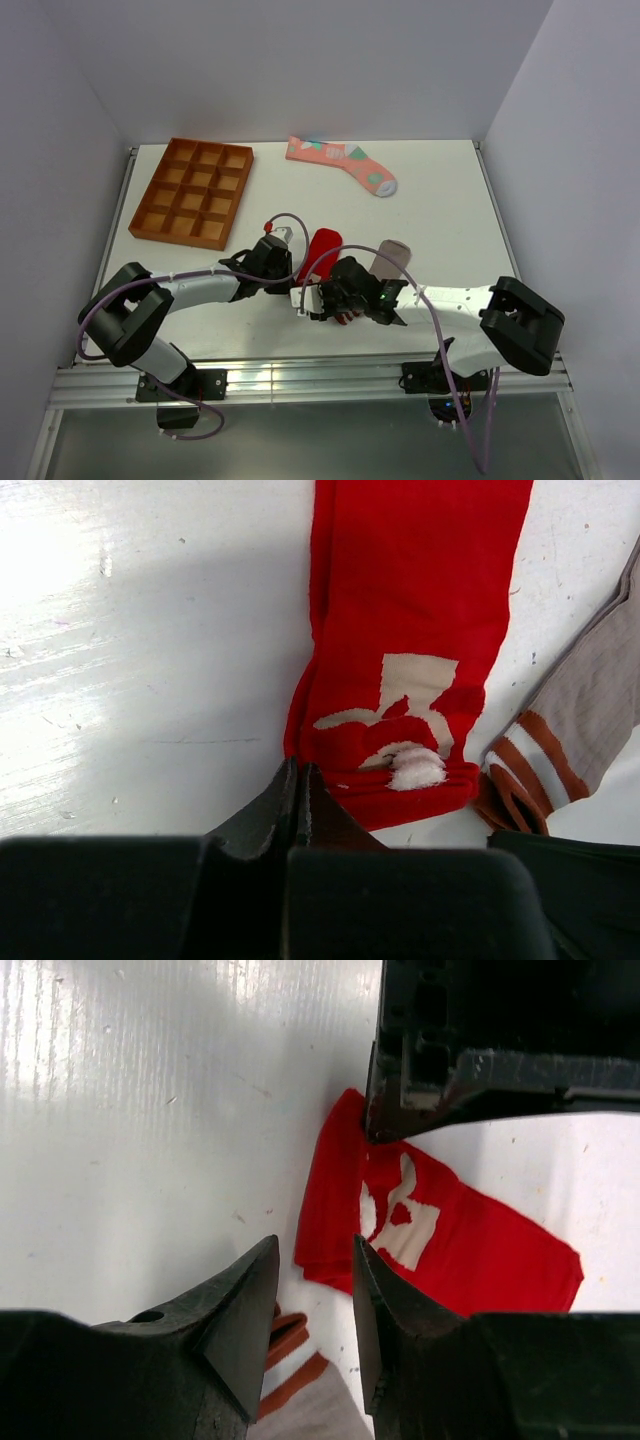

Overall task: Roll the socks
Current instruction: Roll the sock at the center of the board.

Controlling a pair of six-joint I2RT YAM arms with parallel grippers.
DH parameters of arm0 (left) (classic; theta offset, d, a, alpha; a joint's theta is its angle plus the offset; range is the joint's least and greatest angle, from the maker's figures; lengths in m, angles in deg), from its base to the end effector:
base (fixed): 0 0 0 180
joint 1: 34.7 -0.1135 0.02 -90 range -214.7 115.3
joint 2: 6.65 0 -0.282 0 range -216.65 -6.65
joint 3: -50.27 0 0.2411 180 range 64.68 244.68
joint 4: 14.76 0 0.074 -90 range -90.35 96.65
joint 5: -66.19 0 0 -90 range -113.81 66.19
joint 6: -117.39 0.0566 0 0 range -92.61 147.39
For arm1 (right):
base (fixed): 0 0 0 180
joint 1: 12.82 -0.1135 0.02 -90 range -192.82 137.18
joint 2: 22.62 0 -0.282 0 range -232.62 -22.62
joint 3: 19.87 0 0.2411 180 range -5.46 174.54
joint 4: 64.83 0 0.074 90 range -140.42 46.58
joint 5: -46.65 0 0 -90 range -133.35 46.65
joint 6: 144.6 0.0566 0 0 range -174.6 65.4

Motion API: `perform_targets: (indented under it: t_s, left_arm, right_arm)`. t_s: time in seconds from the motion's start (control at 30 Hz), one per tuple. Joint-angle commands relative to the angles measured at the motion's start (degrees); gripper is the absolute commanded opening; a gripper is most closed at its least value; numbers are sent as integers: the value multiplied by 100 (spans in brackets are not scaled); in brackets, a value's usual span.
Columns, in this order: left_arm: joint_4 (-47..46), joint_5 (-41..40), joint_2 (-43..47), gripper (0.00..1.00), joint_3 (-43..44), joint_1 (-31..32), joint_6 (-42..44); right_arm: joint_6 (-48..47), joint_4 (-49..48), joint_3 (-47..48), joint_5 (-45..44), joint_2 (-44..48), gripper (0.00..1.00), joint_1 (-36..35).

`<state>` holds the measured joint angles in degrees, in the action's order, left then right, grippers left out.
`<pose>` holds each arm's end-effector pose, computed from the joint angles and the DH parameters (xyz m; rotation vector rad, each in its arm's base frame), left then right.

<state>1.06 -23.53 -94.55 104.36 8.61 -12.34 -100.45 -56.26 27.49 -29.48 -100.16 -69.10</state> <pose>0.2142 -0.2023 0.1617 0.0818 2.5452 -0.6252 0.1376 0.2306 0.1869 -1.8293 1.3095 0.3700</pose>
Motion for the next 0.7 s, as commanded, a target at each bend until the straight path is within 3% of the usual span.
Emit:
perform_targets:
  t_s: [0.0,0.67]
  left_arm:
    - [88,87,115,0,180,-16,61]
    - [140,148,150,0,259,-24,149]
  right_arm:
    - [-188,-496,36,-279,-217,42,-138]
    - [-390,-883,273,-1123,-1079,41,-376]
